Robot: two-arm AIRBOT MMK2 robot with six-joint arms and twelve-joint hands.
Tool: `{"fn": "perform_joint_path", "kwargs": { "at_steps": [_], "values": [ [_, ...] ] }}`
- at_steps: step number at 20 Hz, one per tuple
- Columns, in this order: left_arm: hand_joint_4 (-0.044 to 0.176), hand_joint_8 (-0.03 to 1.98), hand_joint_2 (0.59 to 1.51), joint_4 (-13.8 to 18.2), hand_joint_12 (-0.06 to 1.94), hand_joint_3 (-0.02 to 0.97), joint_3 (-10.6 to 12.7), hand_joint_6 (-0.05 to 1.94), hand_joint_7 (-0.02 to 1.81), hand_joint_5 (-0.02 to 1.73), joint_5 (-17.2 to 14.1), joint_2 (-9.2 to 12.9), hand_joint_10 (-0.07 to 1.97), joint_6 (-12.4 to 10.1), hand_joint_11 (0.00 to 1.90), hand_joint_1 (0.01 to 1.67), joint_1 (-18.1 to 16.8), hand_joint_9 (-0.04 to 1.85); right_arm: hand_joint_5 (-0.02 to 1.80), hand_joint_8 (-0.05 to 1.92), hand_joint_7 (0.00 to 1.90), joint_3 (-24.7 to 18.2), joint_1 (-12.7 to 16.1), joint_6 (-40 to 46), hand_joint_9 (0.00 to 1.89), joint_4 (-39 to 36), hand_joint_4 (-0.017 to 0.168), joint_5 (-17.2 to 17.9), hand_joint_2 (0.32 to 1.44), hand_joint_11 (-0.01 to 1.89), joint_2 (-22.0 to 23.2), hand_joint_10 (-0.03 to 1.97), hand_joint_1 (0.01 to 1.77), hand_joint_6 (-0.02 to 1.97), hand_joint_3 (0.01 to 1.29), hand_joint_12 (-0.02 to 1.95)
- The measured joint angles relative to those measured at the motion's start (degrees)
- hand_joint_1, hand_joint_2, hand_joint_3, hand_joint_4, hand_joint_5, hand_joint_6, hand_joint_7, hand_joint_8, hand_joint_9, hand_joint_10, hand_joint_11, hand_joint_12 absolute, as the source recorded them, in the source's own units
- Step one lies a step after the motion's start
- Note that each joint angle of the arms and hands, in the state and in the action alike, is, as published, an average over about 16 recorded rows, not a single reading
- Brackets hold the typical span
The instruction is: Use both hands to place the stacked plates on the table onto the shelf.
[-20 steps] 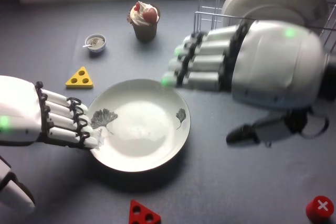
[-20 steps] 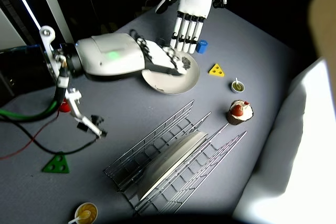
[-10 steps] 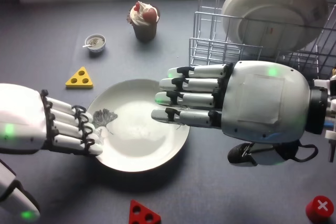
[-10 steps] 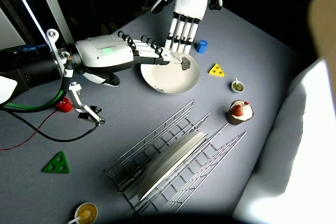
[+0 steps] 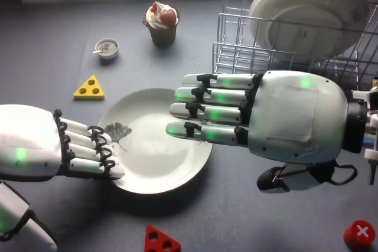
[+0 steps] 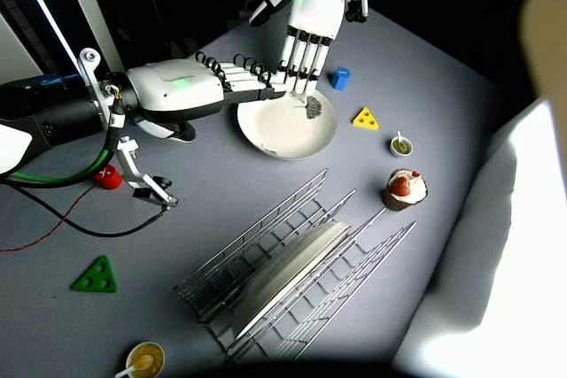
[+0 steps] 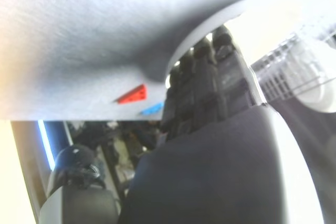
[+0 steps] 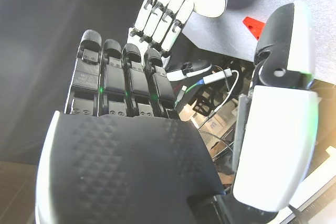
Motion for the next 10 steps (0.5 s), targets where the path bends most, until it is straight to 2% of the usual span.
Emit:
{"fn": "perform_joint_path", "kwargs": {
  "at_steps": [10],
  "values": [
    [-0.011,-0.01,0.990,1.2,-0.01,-0.007,1.1,-0.03,0.17,0.11,-0.4,-1.0,-0.01,0.1,0.16,0.04,2.7,0.17,0.21,0.02,0.17,0.5,-0.3,-3.7,0.15,1.0,0.005,-0.5,0.83,0.22,-2.6,0.02,1.14,0.01,0.01,0.07]
  ]
}}
